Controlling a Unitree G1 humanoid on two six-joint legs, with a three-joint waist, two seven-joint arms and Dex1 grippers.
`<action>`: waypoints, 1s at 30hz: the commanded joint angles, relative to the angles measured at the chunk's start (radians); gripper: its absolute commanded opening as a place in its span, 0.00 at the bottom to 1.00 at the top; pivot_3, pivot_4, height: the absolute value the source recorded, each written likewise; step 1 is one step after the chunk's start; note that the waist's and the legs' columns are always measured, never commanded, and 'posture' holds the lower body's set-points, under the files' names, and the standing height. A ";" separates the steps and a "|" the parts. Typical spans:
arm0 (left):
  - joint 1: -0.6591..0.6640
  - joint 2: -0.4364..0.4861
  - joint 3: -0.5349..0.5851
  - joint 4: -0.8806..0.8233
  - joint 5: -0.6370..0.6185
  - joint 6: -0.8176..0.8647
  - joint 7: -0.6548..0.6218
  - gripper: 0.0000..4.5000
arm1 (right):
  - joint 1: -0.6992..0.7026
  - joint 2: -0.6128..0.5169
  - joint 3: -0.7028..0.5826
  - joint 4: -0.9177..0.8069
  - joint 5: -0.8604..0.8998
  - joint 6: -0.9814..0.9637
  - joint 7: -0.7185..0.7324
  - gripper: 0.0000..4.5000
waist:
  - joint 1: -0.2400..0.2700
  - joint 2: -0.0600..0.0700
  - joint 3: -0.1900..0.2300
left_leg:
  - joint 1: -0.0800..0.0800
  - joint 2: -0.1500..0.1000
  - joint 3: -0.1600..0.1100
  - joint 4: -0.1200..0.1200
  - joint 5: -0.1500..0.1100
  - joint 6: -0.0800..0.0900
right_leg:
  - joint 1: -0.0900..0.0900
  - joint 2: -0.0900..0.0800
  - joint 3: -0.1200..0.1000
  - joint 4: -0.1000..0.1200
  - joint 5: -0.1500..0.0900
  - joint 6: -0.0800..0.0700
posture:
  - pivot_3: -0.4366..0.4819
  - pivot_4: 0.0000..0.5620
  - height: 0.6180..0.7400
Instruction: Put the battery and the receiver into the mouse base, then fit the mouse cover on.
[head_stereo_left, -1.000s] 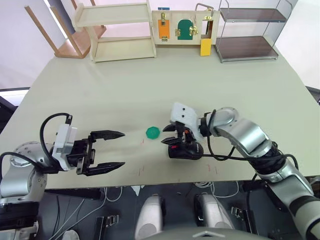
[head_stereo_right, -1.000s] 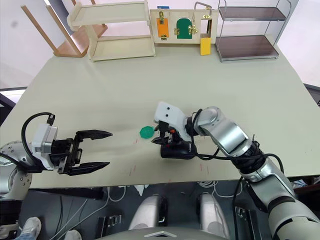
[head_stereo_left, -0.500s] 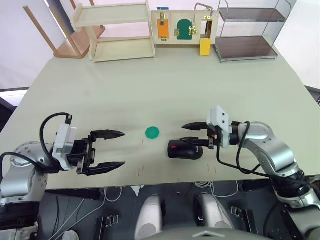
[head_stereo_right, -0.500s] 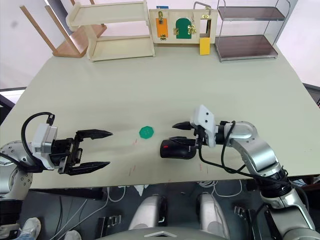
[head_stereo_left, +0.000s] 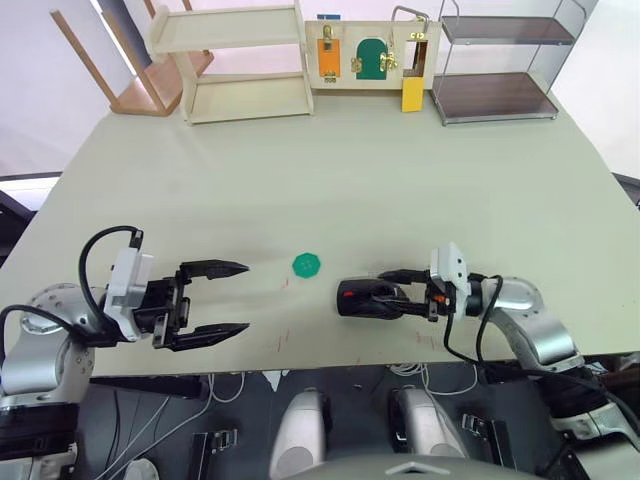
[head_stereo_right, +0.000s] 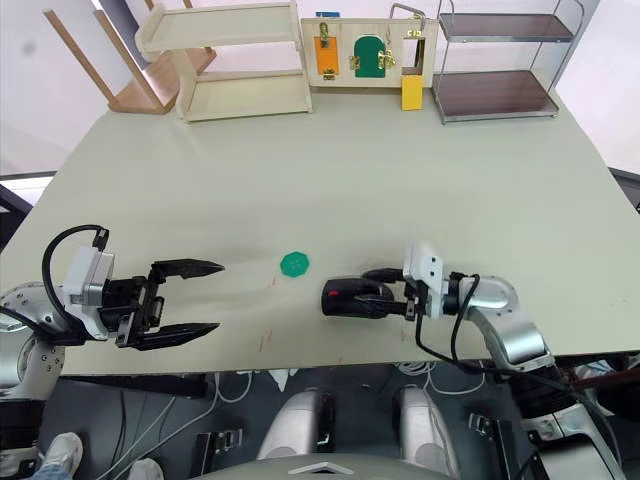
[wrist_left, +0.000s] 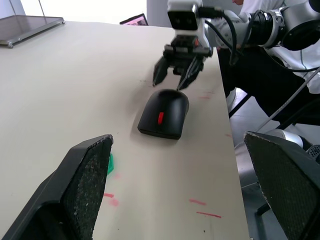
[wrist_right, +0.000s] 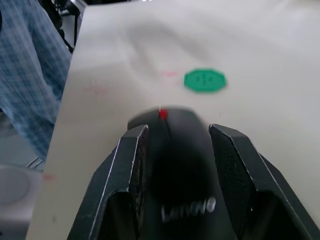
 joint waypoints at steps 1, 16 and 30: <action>-0.005 0.011 0.030 -0.007 -0.007 -0.026 -0.047 1.00 | 0.013 0.022 0.031 0.085 -0.051 -0.088 0.007 0.45 | -0.002 -0.001 0.000 | 0.000 0.000 0.000 0.000 0.000 0.000 | 0.000 0.000 0.000 0.000 0.000 0.000 | 0.48 0.27 1.00; 0.046 -0.005 0.053 0.010 0.010 -0.034 0.011 1.00 | 0.001 -0.015 -0.056 0.024 -0.011 -0.145 -0.009 0.45 | 0.000 -0.001 -0.001 | 0.002 0.001 0.000 0.000 0.000 0.000 | 0.001 0.001 0.001 0.002 0.000 0.000 | 0.48 0.27 1.00; 0.150 -0.095 0.102 -0.067 0.062 0.136 0.417 1.00 | 0.220 -0.130 -0.340 -0.117 0.094 -0.085 -0.134 0.45 | 0.003 -0.001 0.000 | 0.001 0.000 0.000 0.001 0.000 0.000 | 0.001 0.000 0.001 0.001 0.000 0.000 | 0.48 0.27 1.00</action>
